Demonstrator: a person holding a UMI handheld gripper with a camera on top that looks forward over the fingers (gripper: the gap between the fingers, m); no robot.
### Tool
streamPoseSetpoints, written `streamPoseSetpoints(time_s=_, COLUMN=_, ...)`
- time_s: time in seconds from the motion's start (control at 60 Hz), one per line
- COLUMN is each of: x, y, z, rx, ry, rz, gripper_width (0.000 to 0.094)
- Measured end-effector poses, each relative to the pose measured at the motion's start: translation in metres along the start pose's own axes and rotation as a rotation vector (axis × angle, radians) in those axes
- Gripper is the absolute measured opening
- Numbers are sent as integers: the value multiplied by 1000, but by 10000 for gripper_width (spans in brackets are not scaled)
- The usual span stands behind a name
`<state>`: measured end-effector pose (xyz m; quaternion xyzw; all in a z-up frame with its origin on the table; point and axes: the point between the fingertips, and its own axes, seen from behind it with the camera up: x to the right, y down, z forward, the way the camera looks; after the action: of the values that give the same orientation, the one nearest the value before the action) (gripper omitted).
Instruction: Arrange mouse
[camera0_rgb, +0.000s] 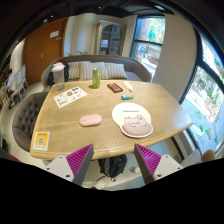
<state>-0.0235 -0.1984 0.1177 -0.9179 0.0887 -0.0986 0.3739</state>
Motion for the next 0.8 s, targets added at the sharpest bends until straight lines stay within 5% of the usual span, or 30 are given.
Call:
streamPoseSetpoints(time_s=0.25, x=18, y=5, z=-1, rx=4, ry=14, rz=10, gripper_width=852)
streamPoseSetpoints(time_s=0.8, x=-77, y=-3, z=154, rx=66, ry=-270, rz=-86, gripper_width=842)
